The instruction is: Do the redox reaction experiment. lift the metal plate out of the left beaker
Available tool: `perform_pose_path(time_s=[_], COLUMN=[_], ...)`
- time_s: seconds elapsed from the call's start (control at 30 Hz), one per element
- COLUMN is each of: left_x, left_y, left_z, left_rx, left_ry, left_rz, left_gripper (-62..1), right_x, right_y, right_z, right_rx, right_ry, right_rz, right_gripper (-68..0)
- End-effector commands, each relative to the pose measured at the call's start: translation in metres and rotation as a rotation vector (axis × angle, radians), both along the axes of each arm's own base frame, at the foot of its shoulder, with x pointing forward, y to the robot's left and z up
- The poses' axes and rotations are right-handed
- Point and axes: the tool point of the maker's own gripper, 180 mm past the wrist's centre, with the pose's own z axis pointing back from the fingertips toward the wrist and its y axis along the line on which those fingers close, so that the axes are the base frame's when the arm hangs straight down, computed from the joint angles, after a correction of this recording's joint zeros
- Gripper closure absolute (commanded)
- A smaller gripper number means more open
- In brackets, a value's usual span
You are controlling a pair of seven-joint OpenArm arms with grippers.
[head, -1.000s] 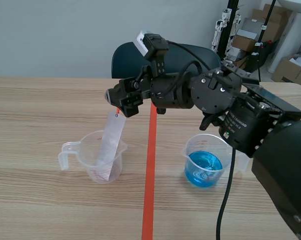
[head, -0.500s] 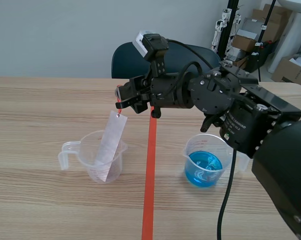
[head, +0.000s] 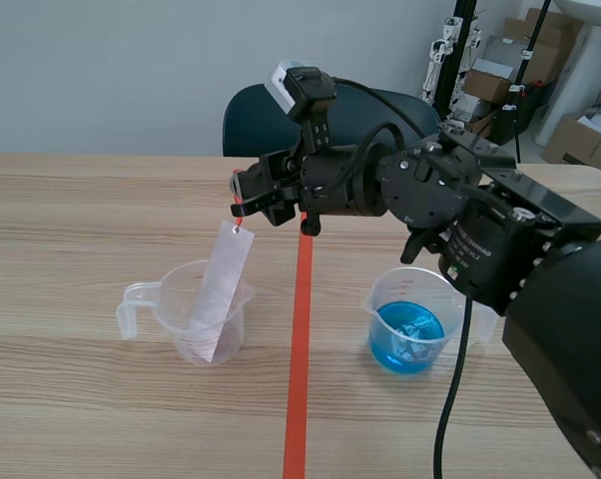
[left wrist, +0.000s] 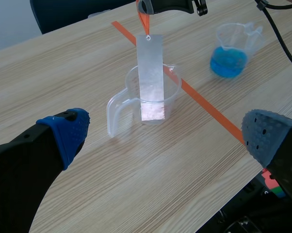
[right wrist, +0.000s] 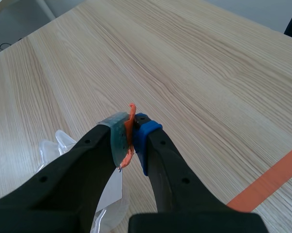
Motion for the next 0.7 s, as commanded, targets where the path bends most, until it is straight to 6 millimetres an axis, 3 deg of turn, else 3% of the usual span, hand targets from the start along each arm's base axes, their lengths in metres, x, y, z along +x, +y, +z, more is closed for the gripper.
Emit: perform_pose_path(time_s=[0.0,0.43,0.67], left_x=[0.000,0.000,0.000], left_y=[-0.003,-0.003,-0.003], left_z=[0.005,0.005,0.005], left_rx=[-0.026,-0.026,-0.026], left_ry=[-0.015,-0.015,-0.015], left_rz=[0.002,0.002,0.002], left_gripper=[-62.3,-62.3,-62.3], right_x=[0.007,-0.005,-0.013], right_y=[0.002,0.010,0.015], right_z=[0.021,0.028,0.042], right_rx=[0.024,-0.035,-0.044], right_ry=[-0.057,-0.129,-0.178], right_rz=[0.016,0.111,0.163], right_gripper=[-0.2,-0.2,-0.2])
